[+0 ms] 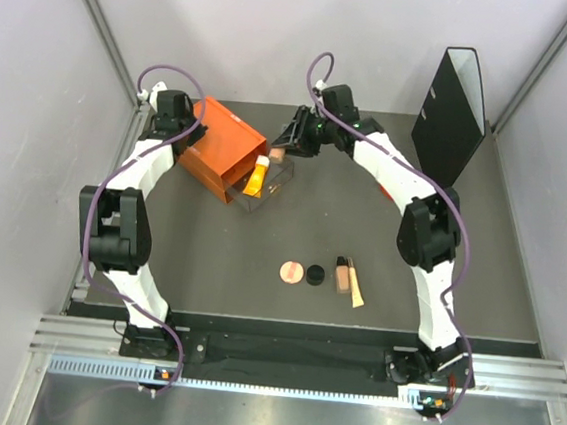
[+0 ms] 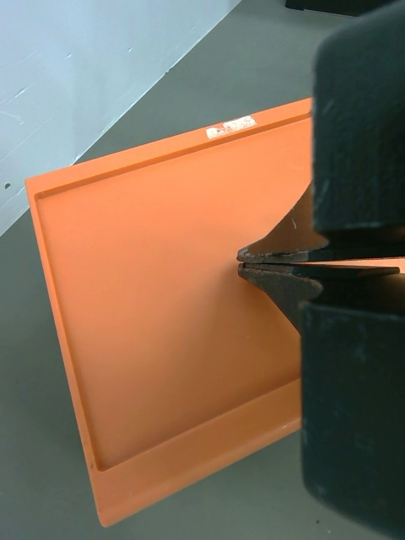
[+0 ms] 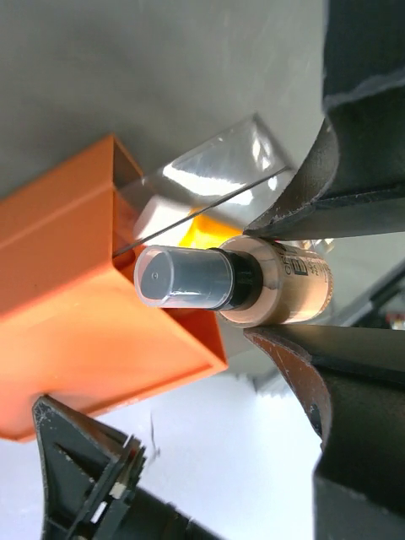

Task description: Organize the makeup

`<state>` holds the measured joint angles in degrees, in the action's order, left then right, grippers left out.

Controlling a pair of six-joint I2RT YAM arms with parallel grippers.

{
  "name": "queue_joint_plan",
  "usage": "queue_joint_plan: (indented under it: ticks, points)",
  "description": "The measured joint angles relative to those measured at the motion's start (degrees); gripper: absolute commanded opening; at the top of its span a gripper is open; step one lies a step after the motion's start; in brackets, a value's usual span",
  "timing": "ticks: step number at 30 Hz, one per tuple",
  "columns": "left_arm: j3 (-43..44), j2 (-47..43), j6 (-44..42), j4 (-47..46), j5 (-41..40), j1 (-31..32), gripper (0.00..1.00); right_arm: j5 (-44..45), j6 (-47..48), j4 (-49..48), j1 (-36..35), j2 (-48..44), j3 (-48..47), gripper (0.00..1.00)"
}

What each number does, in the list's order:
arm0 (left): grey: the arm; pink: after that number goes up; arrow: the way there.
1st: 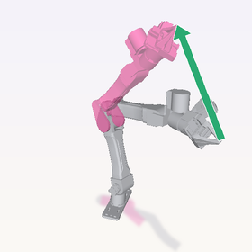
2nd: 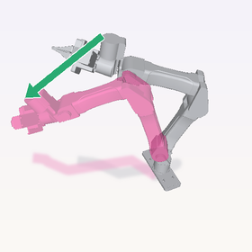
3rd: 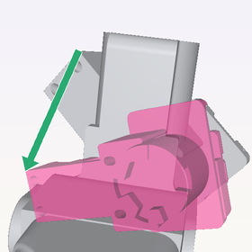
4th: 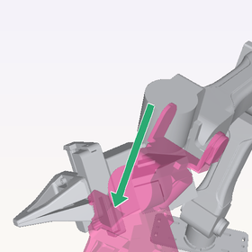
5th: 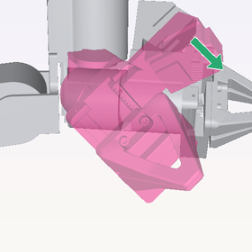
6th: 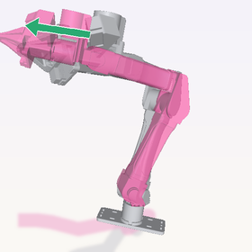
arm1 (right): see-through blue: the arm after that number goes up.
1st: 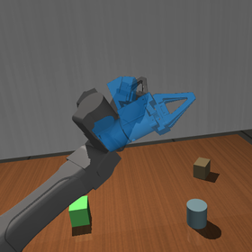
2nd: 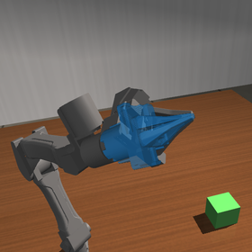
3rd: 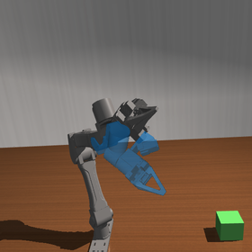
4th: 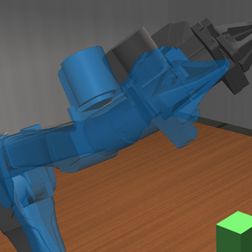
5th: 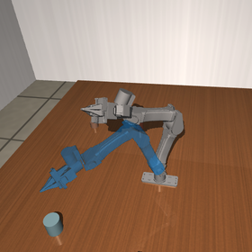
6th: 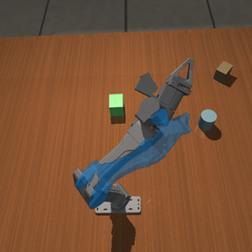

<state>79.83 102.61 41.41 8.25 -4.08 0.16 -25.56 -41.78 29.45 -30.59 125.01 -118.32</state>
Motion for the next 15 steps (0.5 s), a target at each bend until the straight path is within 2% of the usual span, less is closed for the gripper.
queue_joint_plan:
  ticks: [6,15]
  points:
    - [0.0,0.0,0.0,0.0,0.0,0.0,0.00,-4.3,-8.6,-4.6,-0.9,5.5,-2.9,0.00]
    - [0.7,0.7,0.0,-0.1,0.2,0.0,0.00,-9.2,-14.8,-5.7,-2.3,5.9,-3.5,0.02]
